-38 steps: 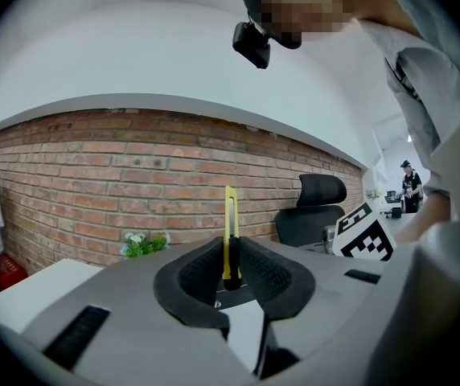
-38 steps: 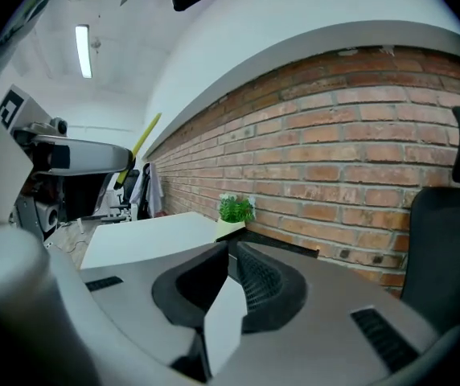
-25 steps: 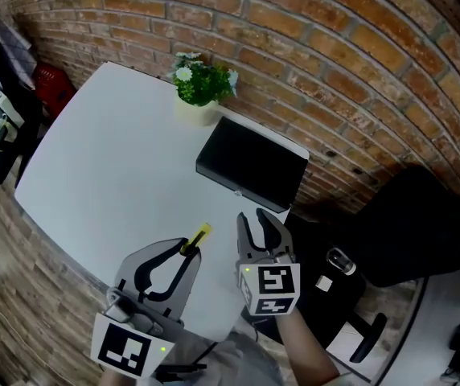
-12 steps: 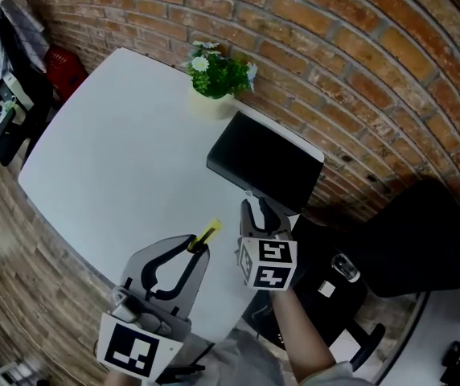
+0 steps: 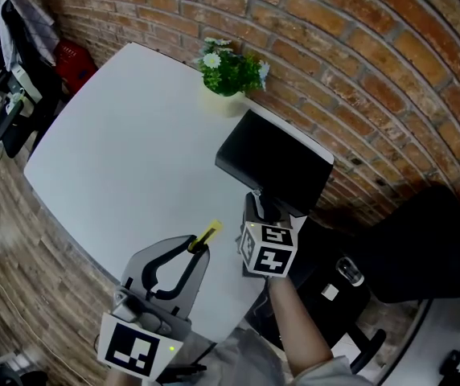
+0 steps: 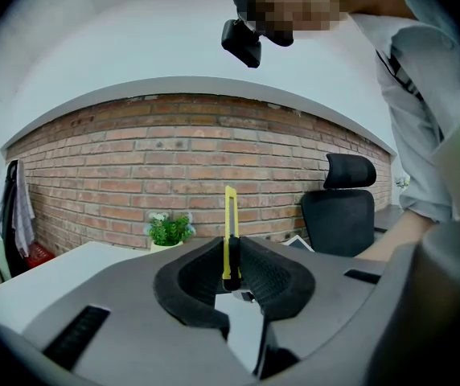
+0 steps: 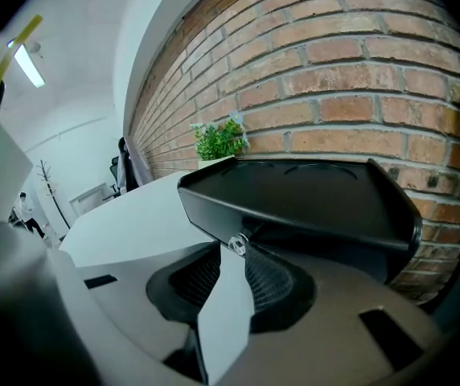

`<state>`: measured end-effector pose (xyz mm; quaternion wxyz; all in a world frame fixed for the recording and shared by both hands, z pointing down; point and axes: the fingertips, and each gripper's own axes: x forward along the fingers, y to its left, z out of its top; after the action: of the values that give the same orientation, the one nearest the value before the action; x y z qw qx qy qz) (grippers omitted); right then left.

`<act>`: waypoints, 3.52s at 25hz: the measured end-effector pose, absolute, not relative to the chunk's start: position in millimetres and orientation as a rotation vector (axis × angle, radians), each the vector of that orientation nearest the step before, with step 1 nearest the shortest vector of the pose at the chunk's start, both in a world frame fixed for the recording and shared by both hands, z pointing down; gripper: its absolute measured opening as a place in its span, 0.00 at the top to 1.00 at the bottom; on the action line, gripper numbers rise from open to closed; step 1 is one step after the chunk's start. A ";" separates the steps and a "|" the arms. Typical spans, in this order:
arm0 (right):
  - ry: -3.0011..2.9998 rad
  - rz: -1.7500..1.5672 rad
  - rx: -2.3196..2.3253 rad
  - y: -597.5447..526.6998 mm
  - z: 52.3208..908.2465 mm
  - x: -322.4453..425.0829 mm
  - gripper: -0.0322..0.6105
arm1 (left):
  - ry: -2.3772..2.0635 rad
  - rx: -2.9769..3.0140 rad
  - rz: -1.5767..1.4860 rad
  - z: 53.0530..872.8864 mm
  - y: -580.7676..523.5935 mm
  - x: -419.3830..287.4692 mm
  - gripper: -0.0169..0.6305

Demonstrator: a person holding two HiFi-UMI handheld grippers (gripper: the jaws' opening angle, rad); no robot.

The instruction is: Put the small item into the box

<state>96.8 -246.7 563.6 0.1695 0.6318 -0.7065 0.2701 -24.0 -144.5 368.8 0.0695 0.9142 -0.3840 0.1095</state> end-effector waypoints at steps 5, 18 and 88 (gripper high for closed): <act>-1.999 0.792 1.806 -247.2 565.7 100.4 0.82 | -1.164 2.757 0.338 369.5 -142.3 -25.8 0.86; -1.986 0.788 1.826 -244.6 565.0 98.6 0.82 | -1.155 2.768 0.352 370.7 -142.2 -30.5 0.86; -2.110 0.230 2.209 -97.7 323.3 125.3 0.86 | -1.008 2.959 0.056 250.8 -99.0 -43.0 0.86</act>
<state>125.3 -97.7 323.3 0.0392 0.7205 -0.6883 0.0749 -43.0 -99.0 250.8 0.0074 0.9464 -0.3225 0.0179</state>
